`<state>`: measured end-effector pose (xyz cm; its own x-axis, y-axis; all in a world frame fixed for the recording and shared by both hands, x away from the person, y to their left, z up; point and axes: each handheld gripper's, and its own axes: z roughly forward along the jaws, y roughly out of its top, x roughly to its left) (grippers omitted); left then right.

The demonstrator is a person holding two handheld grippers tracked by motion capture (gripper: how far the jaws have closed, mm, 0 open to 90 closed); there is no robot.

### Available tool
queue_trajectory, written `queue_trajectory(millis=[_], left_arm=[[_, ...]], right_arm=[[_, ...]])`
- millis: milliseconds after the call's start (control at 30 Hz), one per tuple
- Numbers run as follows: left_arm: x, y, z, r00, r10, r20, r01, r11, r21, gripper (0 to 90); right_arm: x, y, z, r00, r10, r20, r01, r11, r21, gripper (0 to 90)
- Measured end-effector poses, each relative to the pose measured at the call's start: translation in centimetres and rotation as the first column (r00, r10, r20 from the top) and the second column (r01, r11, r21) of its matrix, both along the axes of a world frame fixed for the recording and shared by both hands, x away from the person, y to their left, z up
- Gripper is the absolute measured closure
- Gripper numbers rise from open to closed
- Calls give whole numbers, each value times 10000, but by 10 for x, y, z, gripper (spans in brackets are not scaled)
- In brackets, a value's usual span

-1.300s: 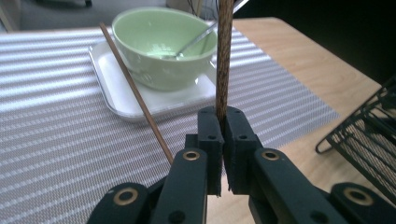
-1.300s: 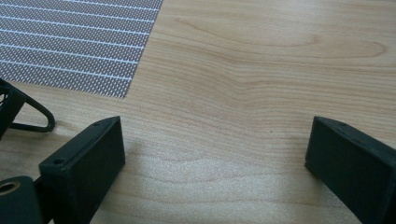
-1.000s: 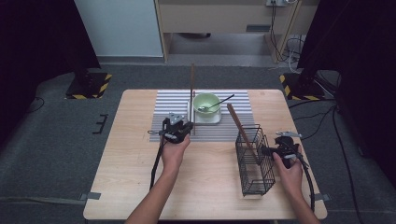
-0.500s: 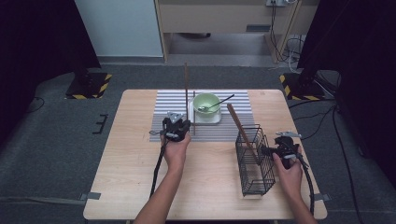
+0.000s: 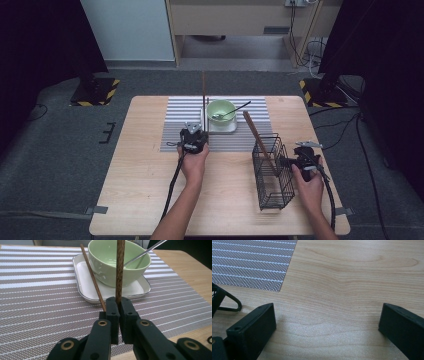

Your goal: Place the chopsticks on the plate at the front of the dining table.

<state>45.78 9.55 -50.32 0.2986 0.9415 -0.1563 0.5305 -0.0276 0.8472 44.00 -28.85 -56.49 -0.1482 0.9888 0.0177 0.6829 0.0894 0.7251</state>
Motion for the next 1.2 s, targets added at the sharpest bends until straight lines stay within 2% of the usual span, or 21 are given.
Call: queue_trajectory(millis=[200,600,1200], left_arm=[[0,1,-3,9999,58,-105,-56,9997,249,862],[7,0,-17,9984,117,-545,-107,9998,181,862],[14,11,-28,9966,419,-715,-418,9991,17,860]], right_arm=[[0,0,0,10000,4,3,-4,10000,-2,13],[0,0,0,10000,-20,2,20,10000,2,13],[0,0,0,10000,-17,5,17,10000,-5,13]])
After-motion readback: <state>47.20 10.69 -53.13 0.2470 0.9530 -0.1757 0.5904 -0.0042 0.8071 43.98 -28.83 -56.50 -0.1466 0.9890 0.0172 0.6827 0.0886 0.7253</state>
